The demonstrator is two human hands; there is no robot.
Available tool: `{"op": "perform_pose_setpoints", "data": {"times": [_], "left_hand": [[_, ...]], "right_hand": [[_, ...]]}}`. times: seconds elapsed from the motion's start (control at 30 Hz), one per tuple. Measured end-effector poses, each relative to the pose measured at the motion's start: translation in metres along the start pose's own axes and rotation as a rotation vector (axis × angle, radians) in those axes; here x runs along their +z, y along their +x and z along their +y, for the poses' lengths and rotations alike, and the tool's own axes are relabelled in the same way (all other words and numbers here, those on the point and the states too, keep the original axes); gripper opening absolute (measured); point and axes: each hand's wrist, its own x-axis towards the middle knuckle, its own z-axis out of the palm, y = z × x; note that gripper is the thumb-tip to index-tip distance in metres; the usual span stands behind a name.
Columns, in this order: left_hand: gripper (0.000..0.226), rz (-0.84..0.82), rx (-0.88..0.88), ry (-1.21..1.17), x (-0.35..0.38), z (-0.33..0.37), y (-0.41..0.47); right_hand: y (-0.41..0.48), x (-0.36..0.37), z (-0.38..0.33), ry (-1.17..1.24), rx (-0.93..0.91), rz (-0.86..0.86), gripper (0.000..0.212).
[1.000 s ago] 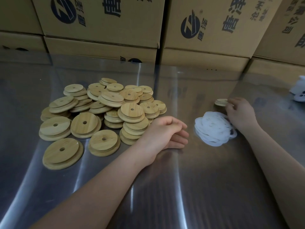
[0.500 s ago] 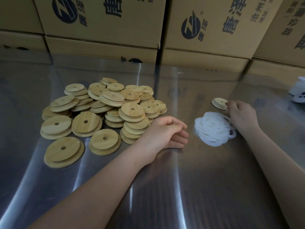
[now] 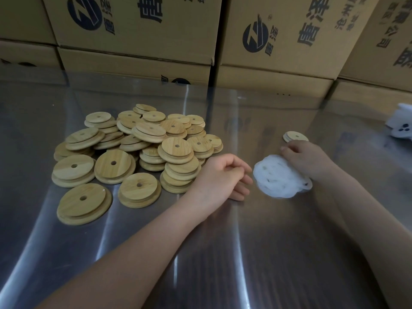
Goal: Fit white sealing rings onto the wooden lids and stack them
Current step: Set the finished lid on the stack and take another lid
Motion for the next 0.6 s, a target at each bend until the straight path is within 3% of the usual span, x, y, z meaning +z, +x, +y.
{"op": "perform_pose_setpoints", "data": {"times": [0.13, 0.23, 0.4, 0.5, 0.6], "left_hand": [[0.025, 0.052, 0.109, 0.113, 0.0, -0.004, 0.0], [0.022, 0.157, 0.308, 0.319, -0.001, -0.005, -0.001], [0.017, 0.52, 0.59, 0.708, -0.015, 0.004, -0.002], [0.019, 0.711, 0.435, 0.918, -0.027, 0.008, 0.0], [0.034, 0.699, 0.209, 1.056, -0.037, 0.007, 0.003]], "right_hand": [[-0.003, 0.003, -0.005, -0.032, -0.014, -0.03, 0.036], [-0.004, 0.006, -0.006, -0.027, -0.027, -0.036, 0.04], [-0.006, 0.014, -0.008, 0.037, -0.019, 0.068, 0.045], [-0.008, 0.02, -0.011, 0.072, -0.036, 0.123, 0.047], [-0.009, 0.021, -0.012, 0.136, -0.08, 0.143, 0.049]]}}
